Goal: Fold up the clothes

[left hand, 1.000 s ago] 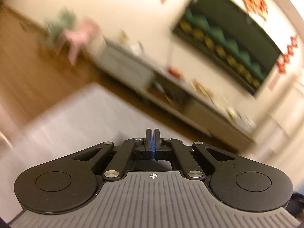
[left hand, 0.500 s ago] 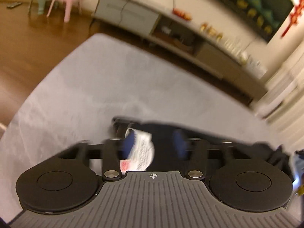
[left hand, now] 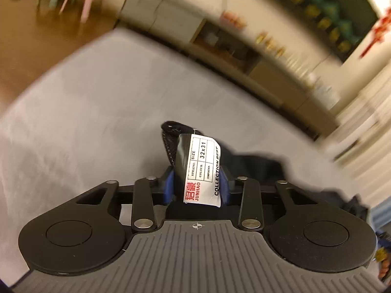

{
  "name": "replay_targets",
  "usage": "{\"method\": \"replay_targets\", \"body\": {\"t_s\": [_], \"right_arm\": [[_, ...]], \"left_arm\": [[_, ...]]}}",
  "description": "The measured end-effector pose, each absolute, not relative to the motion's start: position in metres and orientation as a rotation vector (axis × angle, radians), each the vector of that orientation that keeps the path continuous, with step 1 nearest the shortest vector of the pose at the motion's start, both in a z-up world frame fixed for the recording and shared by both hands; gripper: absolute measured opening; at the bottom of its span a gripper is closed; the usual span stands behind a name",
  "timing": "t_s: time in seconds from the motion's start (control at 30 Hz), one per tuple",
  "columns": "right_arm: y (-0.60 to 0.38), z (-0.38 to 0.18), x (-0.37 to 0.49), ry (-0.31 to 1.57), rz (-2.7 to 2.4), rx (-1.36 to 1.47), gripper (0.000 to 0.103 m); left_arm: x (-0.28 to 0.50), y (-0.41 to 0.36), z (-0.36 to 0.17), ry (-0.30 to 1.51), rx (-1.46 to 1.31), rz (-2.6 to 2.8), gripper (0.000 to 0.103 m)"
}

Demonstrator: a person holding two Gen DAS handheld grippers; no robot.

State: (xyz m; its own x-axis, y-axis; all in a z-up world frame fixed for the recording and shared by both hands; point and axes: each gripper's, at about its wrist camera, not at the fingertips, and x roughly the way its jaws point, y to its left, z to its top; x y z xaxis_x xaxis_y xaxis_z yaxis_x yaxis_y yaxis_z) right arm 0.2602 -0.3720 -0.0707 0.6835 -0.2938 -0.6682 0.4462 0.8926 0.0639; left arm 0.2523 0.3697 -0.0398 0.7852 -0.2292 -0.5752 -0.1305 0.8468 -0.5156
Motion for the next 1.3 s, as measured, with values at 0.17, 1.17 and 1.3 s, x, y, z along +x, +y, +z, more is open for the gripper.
{"method": "replay_targets", "body": {"t_s": [0.17, 1.17, 1.3], "right_arm": [[-0.376, -0.072, 0.263, 0.664, -0.376, 0.209, 0.075], [-0.346, 0.065, 0.215, 0.51, -0.121, 0.055, 0.005], [-0.382, 0.037, 0.172, 0.628, -0.199, 0.049, 0.005]], "left_arm": [[0.196, 0.419, 0.028, 0.32, -0.711, -0.029, 0.025], [0.163, 0.411, 0.058, 0.202, -0.776, -0.149, 0.025], [0.108, 0.393, 0.07, 0.207, -0.706, -0.248, 0.026]]}}
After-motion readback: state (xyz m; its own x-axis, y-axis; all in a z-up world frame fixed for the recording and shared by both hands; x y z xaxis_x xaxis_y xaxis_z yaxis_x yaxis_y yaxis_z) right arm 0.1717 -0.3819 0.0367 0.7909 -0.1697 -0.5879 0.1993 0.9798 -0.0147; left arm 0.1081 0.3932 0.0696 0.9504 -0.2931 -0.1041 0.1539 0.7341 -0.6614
